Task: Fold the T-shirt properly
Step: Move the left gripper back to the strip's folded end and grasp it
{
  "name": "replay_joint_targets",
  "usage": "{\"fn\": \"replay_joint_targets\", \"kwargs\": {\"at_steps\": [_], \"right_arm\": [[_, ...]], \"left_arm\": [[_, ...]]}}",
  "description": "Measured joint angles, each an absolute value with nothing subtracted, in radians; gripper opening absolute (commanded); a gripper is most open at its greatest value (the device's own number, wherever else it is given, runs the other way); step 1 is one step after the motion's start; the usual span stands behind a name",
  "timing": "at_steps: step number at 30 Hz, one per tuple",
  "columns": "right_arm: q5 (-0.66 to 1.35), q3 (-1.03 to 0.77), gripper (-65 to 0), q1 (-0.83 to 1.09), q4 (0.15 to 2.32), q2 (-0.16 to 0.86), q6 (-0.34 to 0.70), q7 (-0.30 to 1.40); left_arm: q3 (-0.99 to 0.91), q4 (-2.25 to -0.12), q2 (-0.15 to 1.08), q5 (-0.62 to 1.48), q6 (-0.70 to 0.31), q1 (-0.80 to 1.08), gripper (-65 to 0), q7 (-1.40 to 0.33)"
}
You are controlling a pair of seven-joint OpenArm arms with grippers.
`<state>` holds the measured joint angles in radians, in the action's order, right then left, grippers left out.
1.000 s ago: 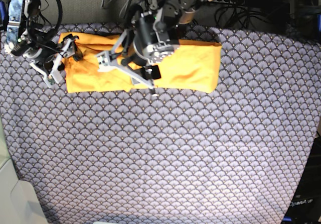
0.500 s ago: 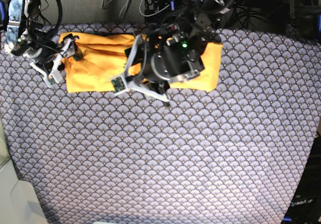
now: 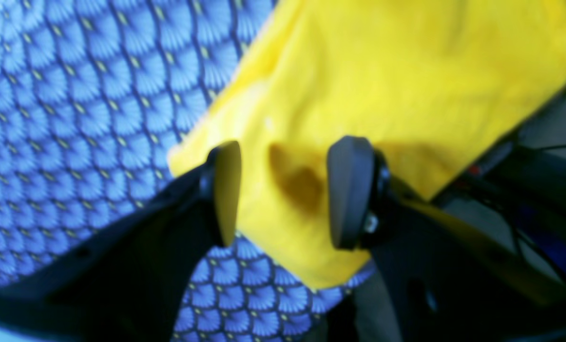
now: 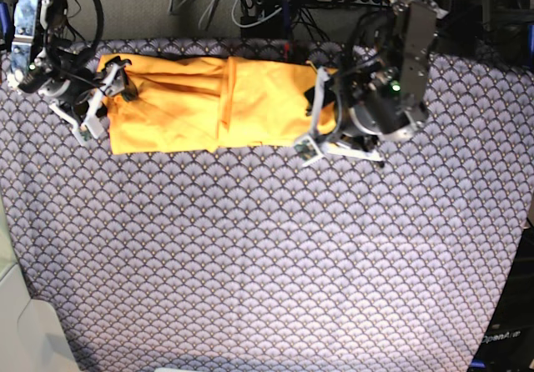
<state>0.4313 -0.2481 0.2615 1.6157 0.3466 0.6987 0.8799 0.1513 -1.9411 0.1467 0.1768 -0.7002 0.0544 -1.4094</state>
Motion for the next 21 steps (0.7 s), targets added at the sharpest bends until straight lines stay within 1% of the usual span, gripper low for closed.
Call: {"fn": "replay_joint_targets", "kwargs": {"at_steps": [6,10,13,15,21], "right_arm": [[0.432,-0.248,-21.5,0.261,1.616,0.35,0.699,0.88],[0.431,-0.249,-21.4,0.261,1.617,0.35,0.699,0.881],[0.431,-0.251,-21.4,0.261,1.622,0.35,0.699,0.884],[0.43,-0.253,-21.4,0.262,1.65,0.349,0.699,0.893],[0.439,-0.254,-21.4,0.264,1.756,0.348,0.698,0.886]], "left_arm": [[0.026,-1.94,0.205,0.169,-0.7,0.056,-36.1,-1.403],[0.021,-1.927,0.221,0.17,-0.7,0.067,-36.1,-1.402],[0.021,-1.852,0.217,0.176,-0.7,0.07,-36.1,-1.399],[0.02,-1.797,0.215,0.176,-0.7,0.069,-36.1,-1.398],[0.019,-1.721,0.217,0.177,-0.7,0.053,-36.0,-1.385]]}}
